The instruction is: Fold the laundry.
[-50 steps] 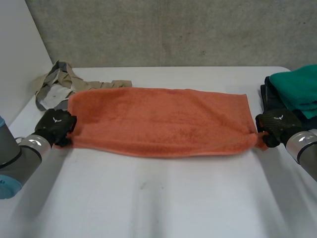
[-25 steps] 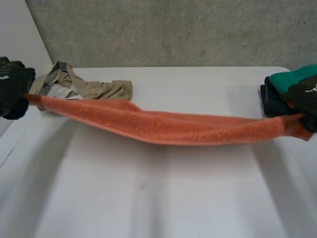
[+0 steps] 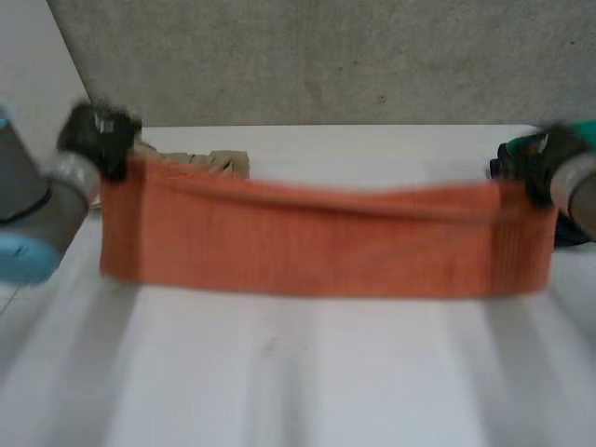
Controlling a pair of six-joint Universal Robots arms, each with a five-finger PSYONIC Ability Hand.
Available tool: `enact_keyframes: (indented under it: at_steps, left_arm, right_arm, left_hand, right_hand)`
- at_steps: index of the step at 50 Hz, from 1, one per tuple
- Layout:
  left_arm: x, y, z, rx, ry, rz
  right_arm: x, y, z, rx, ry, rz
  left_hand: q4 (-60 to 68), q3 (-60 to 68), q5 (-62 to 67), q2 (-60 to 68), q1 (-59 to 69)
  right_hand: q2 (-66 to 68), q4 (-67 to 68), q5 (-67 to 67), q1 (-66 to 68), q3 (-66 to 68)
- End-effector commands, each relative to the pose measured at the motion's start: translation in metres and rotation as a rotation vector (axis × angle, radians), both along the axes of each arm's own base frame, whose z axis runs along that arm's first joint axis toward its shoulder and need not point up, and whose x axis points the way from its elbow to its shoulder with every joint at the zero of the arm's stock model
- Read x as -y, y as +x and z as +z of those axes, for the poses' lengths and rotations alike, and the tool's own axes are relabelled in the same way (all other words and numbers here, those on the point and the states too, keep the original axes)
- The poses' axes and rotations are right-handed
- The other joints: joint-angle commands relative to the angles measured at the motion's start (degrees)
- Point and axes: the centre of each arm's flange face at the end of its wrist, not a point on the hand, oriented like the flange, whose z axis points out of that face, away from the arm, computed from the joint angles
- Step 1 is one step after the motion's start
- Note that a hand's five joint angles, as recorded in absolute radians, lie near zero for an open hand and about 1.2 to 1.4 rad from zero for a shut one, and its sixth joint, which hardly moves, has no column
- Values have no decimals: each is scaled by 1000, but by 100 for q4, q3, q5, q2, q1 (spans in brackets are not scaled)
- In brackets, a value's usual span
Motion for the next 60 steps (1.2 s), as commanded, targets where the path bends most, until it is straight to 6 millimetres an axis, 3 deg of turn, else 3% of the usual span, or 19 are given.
enact_keyframes:
  at_steps: [1, 2, 3, 6, 9, 12, 20, 23, 25, 27, 28, 32, 35, 39, 41, 46, 52, 60]
  left_arm:
    - [42, -18, 123, -155, -576, 12]
    - [43, -17, 131, -171, -617, 16]
    - [43, -18, 145, -217, -698, 17]
    - [42, -18, 156, -259, -772, 16]
    - [42, -19, 146, -253, -726, 17]
    - [41, -19, 119, -232, -616, 20]
    - [21, -17, 40, -188, -356, 20]
    - [7, -14, 1, -163, -233, 23]
    - [-3, -12, -19, -147, -169, 27]
    - [-12, -10, -34, -134, -118, 28]
    - [-17, -9, -41, -128, -94, 26]
    - [-44, -10, -69, -106, 1, -1]
    - [-54, -11, -74, -103, 21, -23]
    - [-62, -12, -75, -104, 27, -44]
    - [-65, -11, -75, -104, 30, -44]
    - [-68, -10, -68, -109, 13, -43]
    - [-73, -10, -57, -140, -6, -47]
    - [-75, -10, -51, -180, -8, -51]
  right_arm:
    - [43, 9, 100, 304, -566, -2]
    - [44, 8, 118, 366, -670, 4]
    - [44, 8, 125, 386, -710, 9]
    - [42, 9, 136, 420, -768, 25]
    - [42, 10, 131, 416, -740, 24]
    - [42, 11, 122, 407, -688, 24]
    - [43, 14, 56, 358, -396, 9]
    - [35, 16, 11, 330, -194, 25]
    - [32, 16, -8, 319, -111, 25]
    - [27, 17, -28, 308, -16, 24]
    - [21, 16, -52, 292, 91, 11]
    - [12, 12, -86, 264, 259, -18]
    - [9, 10, -94, 277, 303, -29]
    - [10, 0, -101, 287, 295, -49]
    - [8, -3, -100, 292, 280, -51]
    - [-12, -12, -69, 320, 225, -1]
    - [-38, -21, -72, 330, 271, 18]
    - [-81, -19, -73, 274, 246, 116]
  left_hand:
    - [1119, 1159, 1472, 1134, 1391]
    - [1119, 1159, 1472, 1134, 1391]
    - [1119, 1159, 1472, 1134, 1391]
    - [1119, 1159, 1472, 1134, 1391]
    - [1119, 1159, 1472, 1134, 1391]
    - [1119, 1159, 1472, 1134, 1391]
    - [1119, 1159, 1472, 1134, 1391]
    - [1119, 1159, 1472, 1134, 1391]
    - [1119, 1159, 1472, 1134, 1391]
    - [1119, 1159, 1472, 1134, 1391]
    - [1119, 1159, 1472, 1134, 1391]
    - [1119, 1159, 1472, 1134, 1391]
    - [1119, 1159, 1472, 1134, 1391]
    - [1119, 1159, 1472, 1134, 1391]
    - [1119, 1159, 1472, 1134, 1391]
    - [1119, 1159, 1472, 1134, 1391]
    - [1119, 1159, 1472, 1134, 1391]
    - [1119, 1159, 1472, 1134, 1391]
  right_hand:
    - [1245, 1124, 1158, 1606, 1164]
    - [1245, 1124, 1158, 1606, 1164]
    - [1245, 1124, 1158, 1606, 1164]
    - [1245, 1124, 1158, 1606, 1164]
    - [1245, 1124, 1158, 1606, 1164]
    - [1245, 1124, 1158, 1606, 1164]
    - [1245, 1124, 1158, 1606, 1164]
    - [1245, 1124, 1158, 1606, 1164]
    - [1245, 1124, 1158, 1606, 1164]
    - [1245, 1124, 1158, 1606, 1164]
    - [1245, 1124, 1158, 1606, 1164]
    - [1245, 1124, 1158, 1606, 1164]
    - [1067, 946, 981, 1429, 987]
    - [-3261, -3382, -3347, -2899, -3341]
    - [-3911, -4032, -3998, -3550, -3992]
    - [-3880, -4001, -3967, -3519, -3960]
    - [-3326, -3447, -3413, -2965, -3406]
    - [-1508, -1629, -1594, -1146, -1588]
